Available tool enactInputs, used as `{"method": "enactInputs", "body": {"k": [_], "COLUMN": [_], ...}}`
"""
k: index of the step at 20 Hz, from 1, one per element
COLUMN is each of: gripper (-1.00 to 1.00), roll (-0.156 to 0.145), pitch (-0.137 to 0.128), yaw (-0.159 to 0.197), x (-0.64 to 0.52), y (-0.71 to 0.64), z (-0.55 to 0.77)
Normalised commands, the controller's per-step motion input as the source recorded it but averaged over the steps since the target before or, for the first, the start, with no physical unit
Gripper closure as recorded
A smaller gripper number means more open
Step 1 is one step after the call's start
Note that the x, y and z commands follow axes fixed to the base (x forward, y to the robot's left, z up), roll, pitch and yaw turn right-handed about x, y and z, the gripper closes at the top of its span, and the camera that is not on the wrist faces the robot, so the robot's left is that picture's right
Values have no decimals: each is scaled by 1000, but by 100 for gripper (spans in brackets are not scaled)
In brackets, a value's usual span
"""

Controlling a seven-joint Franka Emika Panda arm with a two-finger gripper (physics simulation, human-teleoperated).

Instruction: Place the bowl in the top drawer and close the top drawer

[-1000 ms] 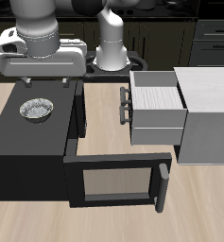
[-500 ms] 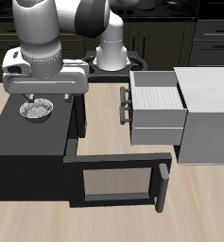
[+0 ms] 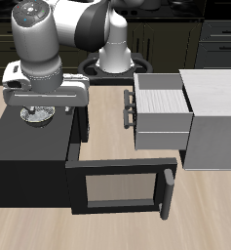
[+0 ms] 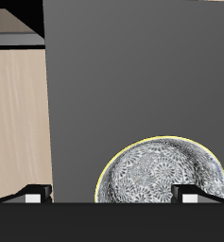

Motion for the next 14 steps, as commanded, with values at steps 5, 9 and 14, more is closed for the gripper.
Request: {"method": "enactInputs", "body": {"k": [5, 9, 14], "gripper": [-100, 100, 100], "roll": [21, -2, 10], "pitch": [40, 28, 2], "yaw": [0, 3, -2], "x": [33, -32, -26], "y": [62, 70, -12], "z": [-290, -279, -16]}}
